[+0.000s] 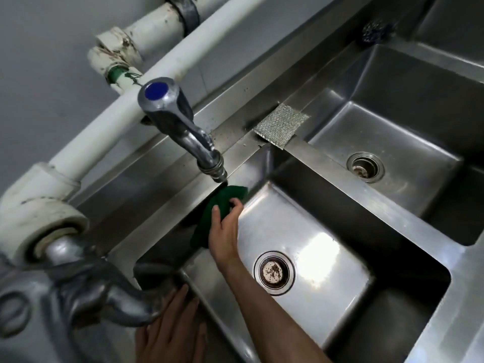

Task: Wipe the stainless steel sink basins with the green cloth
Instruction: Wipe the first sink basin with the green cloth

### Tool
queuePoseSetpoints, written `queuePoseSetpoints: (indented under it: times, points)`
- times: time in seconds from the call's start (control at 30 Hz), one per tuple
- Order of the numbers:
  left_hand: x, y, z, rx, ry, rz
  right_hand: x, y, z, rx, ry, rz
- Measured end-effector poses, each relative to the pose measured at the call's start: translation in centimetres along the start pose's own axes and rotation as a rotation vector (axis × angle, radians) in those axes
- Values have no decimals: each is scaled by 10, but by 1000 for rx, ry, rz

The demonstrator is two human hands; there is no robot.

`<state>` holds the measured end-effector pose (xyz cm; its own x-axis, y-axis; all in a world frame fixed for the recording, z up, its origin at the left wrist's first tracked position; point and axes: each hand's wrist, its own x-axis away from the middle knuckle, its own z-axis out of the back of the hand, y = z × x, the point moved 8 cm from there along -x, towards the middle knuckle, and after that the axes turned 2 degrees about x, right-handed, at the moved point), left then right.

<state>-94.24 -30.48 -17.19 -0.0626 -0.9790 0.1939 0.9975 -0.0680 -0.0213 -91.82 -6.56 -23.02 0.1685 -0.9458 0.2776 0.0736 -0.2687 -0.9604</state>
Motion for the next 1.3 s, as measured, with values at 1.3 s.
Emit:
queuePoseSetpoints:
  times: [1.3]
  points:
    - [75, -18, 29, 419, 750, 1060, 125, -63, -150, 828, -944, 781]
